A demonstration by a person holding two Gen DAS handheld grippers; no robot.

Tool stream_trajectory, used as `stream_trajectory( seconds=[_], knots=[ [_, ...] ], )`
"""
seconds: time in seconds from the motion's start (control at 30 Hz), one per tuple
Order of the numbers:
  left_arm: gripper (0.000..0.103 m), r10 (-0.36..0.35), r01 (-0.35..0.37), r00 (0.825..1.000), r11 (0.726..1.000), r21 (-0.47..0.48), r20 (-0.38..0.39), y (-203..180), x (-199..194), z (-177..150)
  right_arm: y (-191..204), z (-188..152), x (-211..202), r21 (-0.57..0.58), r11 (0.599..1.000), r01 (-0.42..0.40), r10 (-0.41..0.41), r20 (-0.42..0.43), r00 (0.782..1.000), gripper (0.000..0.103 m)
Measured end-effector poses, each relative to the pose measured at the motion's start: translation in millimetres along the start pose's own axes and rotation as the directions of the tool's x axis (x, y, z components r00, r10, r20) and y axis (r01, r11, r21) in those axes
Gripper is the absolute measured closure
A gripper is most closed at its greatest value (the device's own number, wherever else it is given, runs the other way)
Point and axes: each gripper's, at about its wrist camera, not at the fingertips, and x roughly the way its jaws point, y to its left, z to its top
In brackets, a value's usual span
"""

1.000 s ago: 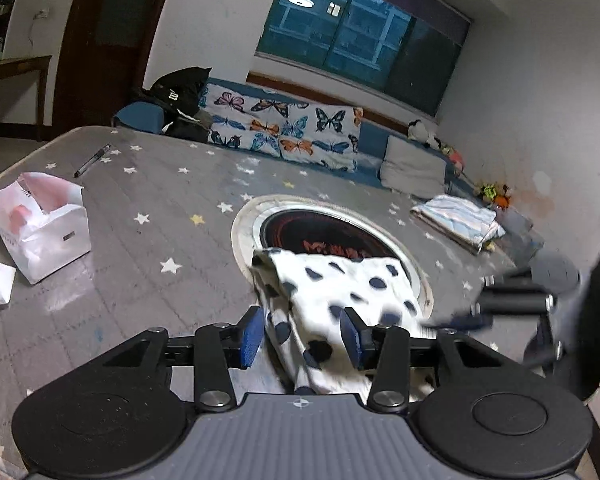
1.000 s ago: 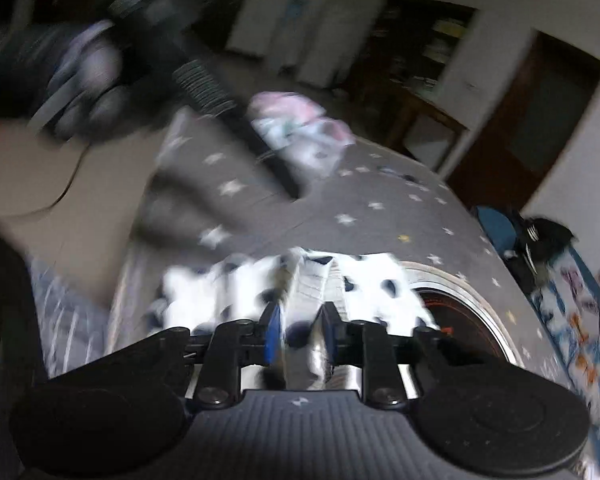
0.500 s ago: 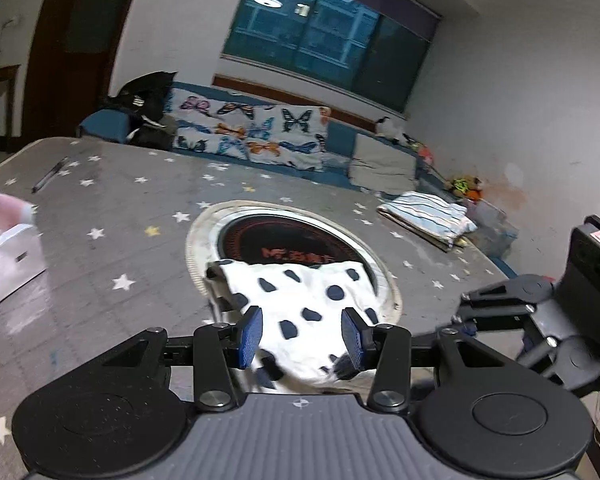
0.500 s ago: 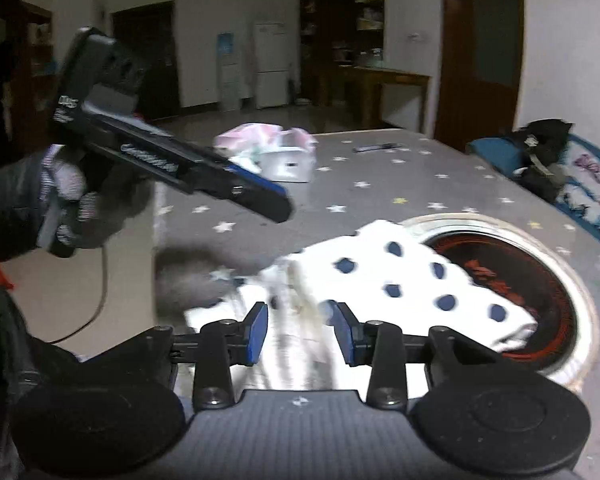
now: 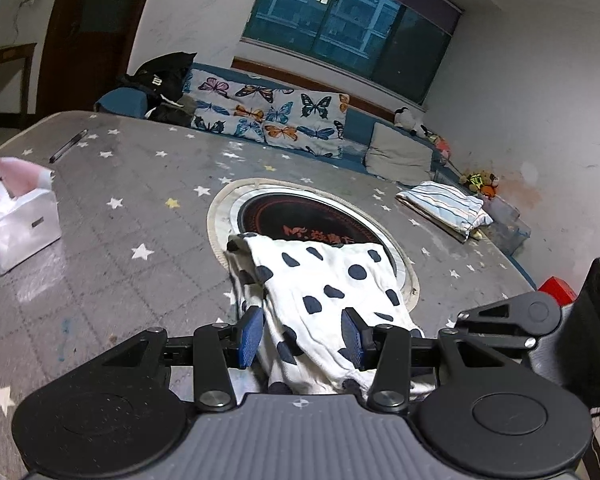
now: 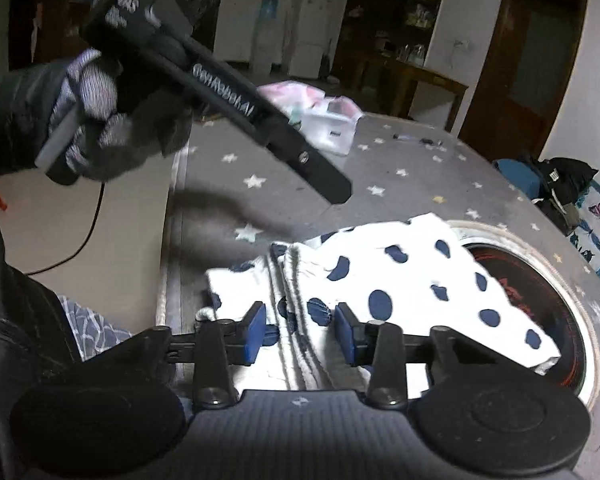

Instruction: Fold clothes

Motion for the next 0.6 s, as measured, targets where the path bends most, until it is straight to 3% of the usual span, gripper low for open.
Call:
stream_trajectory(
  seconds=[0.17, 0.27, 0.47, 0.6],
  knots=[
    [0.056, -0.008, 0.008, 1.000, 1.000, -0.004, 0.003, 0, -2, 0, -3, 0, 1, 0.017, 1.000, 0.008, -0.008, -0.002, 1.000, 0.089],
    [0.056, -0.025, 0.025, 0.999, 1.000, -0.001, 0.021, -2, -6, 3, -8, 4, -10, 0.017, 1.000, 0.003, -0.003, 0.018, 1.000, 0.093],
    [0.056, -0.090, 0.090, 0.996, 0.996, 0.009, 0.015, -12, 0, 6, -7, -5, -8, 0.027, 0.999, -0.042, 0.042, 0.002, 0.999, 0.092],
    [0.058, -0.137, 0.137, 0.990, 0.990, 0.026, -0.023, -21, 15, 3, -8, -8, -8, 0.058, 0.997, -0.051, 0.050, 0.022, 0.999, 0.084]
  ],
)
